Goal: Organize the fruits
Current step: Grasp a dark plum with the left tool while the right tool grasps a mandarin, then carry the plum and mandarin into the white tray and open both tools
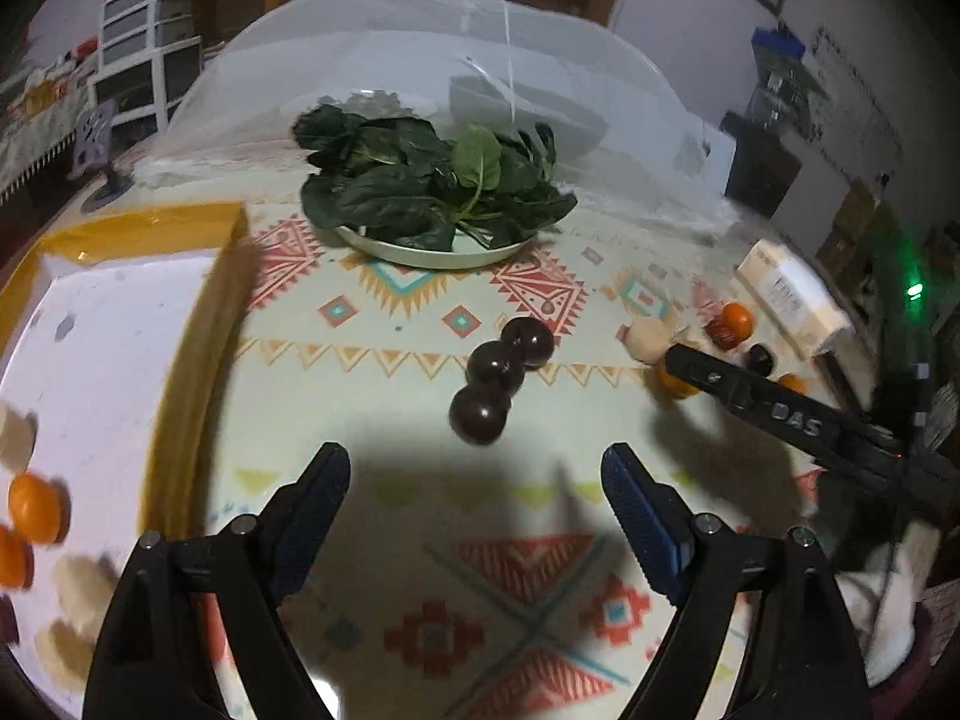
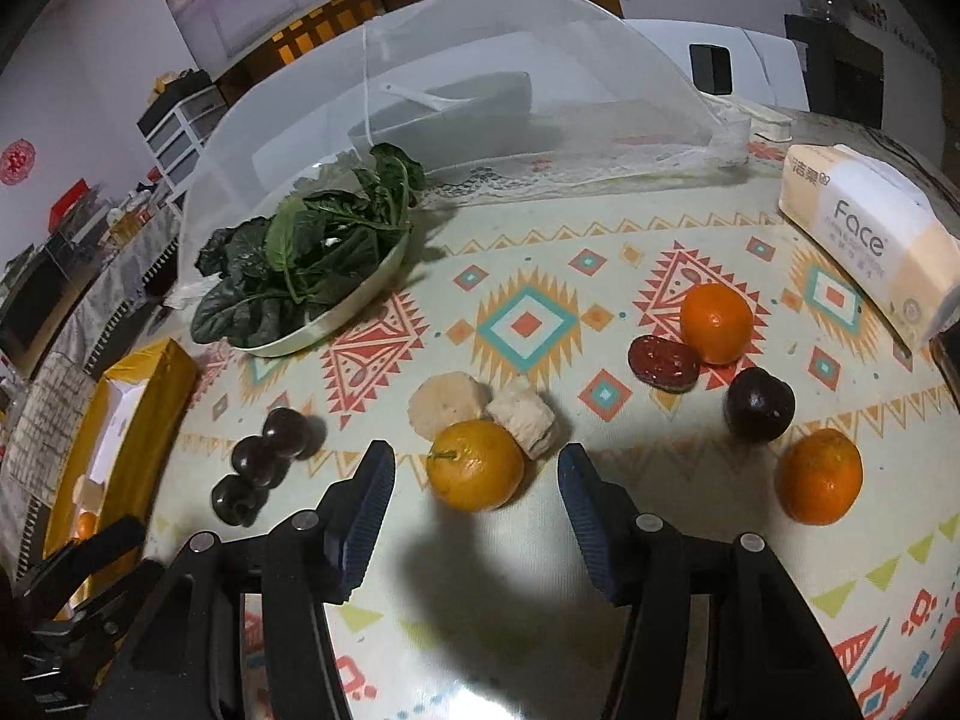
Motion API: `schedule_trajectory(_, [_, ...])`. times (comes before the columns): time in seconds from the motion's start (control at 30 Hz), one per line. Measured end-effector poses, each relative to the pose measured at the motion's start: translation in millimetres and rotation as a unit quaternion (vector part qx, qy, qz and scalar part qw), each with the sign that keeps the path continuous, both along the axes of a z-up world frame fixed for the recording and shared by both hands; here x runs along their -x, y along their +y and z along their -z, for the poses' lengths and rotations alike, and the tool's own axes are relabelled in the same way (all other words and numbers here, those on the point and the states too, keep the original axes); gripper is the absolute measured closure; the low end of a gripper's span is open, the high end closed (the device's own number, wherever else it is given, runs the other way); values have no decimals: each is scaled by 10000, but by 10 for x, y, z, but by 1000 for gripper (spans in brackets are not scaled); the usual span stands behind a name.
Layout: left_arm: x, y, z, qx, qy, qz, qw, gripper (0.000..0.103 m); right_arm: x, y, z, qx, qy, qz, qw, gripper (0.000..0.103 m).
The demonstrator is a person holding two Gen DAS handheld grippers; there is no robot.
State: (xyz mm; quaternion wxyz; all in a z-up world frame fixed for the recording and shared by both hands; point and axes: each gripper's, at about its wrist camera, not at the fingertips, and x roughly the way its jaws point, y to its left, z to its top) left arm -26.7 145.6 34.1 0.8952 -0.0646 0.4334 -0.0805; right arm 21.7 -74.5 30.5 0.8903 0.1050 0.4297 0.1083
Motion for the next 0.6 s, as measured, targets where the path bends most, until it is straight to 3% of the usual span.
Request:
schedule_trajectory(0.1, [-101,-109,63,-230,-97,135,9996,23,-18,-4,23,-22,12,-34,10000,42])
schedule_trajectory(0.3, [-288,-132,214,-259,78,211,9994,51,-13,49,37,104,36,-164,9998,63])
schedule_trajectory(0.37, [-309,-131,219,-280,40,191,9994,55,1,41,40,92,44,-177,9998,66])
schedule_trajectory(0.43, [-319,-126,224,-250,26,196,9995,74,23,34,39,101,40,-190,9998,66])
schedule_trajectory(0.47, [-322,-126,225,-267,19,185,9995,78,33,33,38,106,39,-188,9998,66])
schedule_trajectory(0.6, [-291,-93,203,-187,-34,137,9997,79,80,6,36,56,38,-166,9998,66])
